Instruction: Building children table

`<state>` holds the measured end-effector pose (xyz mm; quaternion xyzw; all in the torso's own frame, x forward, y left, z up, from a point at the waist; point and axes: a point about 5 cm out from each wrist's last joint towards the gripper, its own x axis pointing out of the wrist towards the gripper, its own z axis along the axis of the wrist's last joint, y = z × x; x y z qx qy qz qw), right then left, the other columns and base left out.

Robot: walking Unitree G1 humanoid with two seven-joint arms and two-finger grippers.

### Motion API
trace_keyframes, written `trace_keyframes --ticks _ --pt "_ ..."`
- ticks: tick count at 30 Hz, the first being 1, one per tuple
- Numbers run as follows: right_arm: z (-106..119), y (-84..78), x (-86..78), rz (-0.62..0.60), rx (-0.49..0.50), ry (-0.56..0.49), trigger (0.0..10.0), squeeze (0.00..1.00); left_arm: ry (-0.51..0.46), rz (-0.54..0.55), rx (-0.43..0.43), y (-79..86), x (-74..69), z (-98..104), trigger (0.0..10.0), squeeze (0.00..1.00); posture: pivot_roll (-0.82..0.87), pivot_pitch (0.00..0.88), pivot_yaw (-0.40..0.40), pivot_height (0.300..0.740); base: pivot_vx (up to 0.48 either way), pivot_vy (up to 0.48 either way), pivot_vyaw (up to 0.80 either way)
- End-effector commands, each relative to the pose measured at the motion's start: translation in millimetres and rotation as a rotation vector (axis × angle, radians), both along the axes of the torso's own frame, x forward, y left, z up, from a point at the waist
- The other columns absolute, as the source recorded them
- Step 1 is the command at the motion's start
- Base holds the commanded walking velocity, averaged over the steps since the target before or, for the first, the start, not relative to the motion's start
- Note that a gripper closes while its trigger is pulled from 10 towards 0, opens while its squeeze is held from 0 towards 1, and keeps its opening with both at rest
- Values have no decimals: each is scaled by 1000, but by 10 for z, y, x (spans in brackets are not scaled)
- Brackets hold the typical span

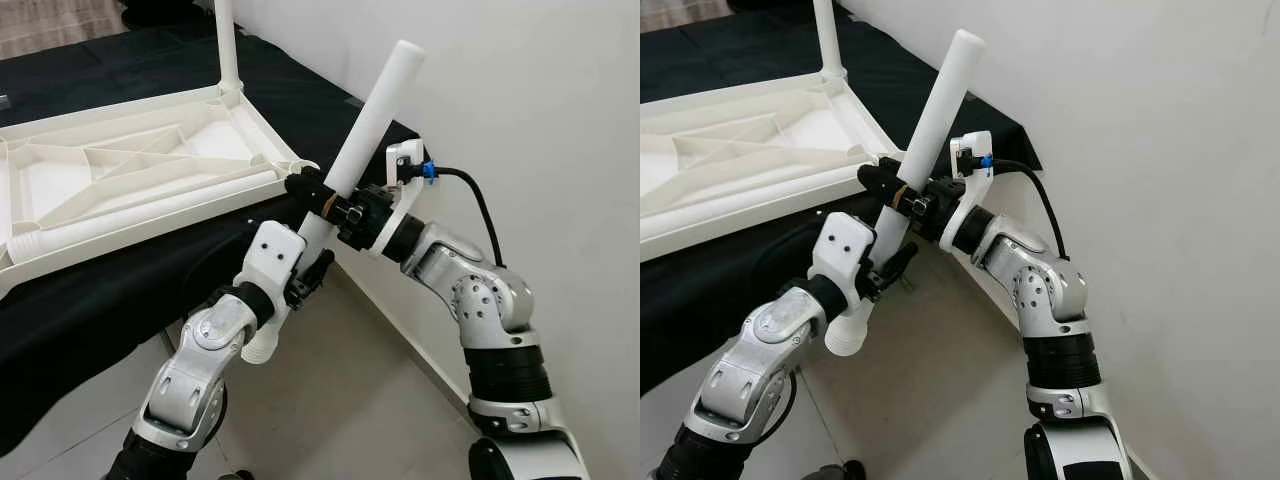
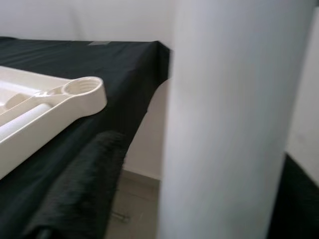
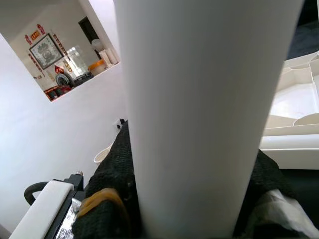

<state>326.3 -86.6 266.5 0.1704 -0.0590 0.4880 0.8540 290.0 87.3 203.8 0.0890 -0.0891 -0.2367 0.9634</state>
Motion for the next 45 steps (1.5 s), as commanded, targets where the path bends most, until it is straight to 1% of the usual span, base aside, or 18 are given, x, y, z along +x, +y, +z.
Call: trace_keyframes --ticks 1,5,6,7,9,11,12,13,14,16,20,22,24,26,29,39,45 --pt "79 -32 18 -19 13 -34 0 0 37 39 23 44 10 -102 10000 1000 84 172 -112 740 0 0 0" --pt "111 -45 32 -29 19 -42 0 0 45 64 39 79 27 -129 10000 1000 84 172 -112 740 0 0 0" --pt "127 -51 41 -34 23 -45 0 0 56 61 49 91 30 -150 10000 0 83 163 -113 740 0 0 0" --pt "162 -66 56 -45 25 -55 0 0 75 51 55 102 25 -183 10000 0 83 163 -113 740 0 0 0" --pt "162 -66 56 -45 25 -55 0 0 75 51 55 102 25 -183 10000 0 83 163 -113 740 0 0 0" --pt "225 -98 87 -65 27 -77 0 0 113 21 86 96 -7 -265 10000 0 82 157 -111 740 0 0 0" --pt "225 -98 87 -65 27 -77 0 0 113 21 86 96 -7 -265 10000 0 82 157 -111 740 0 0 0" --pt "261 -114 104 -72 29 -87 0 0 133 6 103 82 -31 -317 10000 0 83 156 -113 740 0 0 0" --pt "261 -114 104 -72 29 -87 0 0 133 6 103 82 -31 -317 10000 0 83 156 -113 740 0 0 0" --pt "302 -128 124 -79 34 -98 0 0 155 -8 118 64 -58 -386 10000 0 83 157 -114 740 0 0 0" --pt "359 -95 111 -75 30 -118 0 0 182 -9 153 71 -80 -491 10000 0 79 160 -117 740 0 0 0" --pt "379 -69 77 -51 26 -128 0 0 181 6 171 116 -72 -521 10000 0 78 163 -116 740 0 0 0" --pt "384 -60 65 -42 26 -129 0 0 179 13 178 135 -66 -527 10000 0 78 163 -116 740 0 0 0" --pt "392 -40 49 -29 24 -127 0 0 136 55 183 200 -34 -497 10000 0 79 163 -115 740 0 0 0" --pt "392 -31 46 -24 20 -129 0 0 126 61 189 223 -16 -484 10000 0 76 163 -114 740 0 0 0" --pt "406 -30 42 -11 4 -135 0 0 134 54 212 222 -14 -501 10000 0 73 163 -113 740 0 0 0" --pt "447 -58 58 -29 14 -143 0 0 168 20 233 200 -31 -557 10000 0 75 166 -111 740 0 0 0"
